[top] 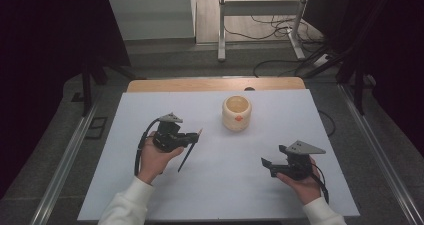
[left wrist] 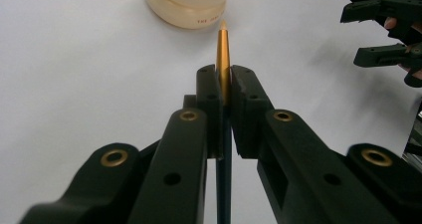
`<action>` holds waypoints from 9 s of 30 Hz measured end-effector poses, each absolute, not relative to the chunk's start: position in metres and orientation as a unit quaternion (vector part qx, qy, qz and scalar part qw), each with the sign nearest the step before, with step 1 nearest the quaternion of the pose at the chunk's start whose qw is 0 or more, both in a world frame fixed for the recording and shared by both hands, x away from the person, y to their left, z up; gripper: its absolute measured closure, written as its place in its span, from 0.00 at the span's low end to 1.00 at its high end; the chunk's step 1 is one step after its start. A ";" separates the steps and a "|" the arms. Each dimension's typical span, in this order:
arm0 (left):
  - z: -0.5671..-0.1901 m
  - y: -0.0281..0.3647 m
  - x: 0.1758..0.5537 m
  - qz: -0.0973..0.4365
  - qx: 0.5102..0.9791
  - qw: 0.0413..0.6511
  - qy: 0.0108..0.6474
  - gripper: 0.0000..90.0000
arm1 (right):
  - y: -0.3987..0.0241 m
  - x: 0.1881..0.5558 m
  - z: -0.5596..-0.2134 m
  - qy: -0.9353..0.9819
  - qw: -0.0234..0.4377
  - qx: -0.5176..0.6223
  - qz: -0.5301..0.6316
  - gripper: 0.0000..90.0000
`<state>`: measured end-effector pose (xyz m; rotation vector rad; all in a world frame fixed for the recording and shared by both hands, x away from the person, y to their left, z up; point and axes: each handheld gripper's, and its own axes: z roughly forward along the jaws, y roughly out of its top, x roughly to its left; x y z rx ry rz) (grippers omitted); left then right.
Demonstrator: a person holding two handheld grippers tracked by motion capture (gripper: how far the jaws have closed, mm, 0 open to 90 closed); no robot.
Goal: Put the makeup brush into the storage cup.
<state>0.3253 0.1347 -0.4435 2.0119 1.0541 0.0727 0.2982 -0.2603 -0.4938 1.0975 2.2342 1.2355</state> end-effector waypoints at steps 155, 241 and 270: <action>-0.445 0.079 0.313 0.020 0.814 0.457 0.357 0.90 | -0.118 0.320 -0.505 0.774 -0.059 0.325 0.540 0.92; -0.511 0.225 0.247 0.144 0.763 0.394 0.492 0.15 | -0.157 0.329 -0.476 0.745 0.009 0.337 0.575 0.93; -0.511 0.222 0.247 0.132 0.763 0.396 0.494 0.16 | -0.176 0.345 -0.441 0.719 0.058 0.341 0.602 0.92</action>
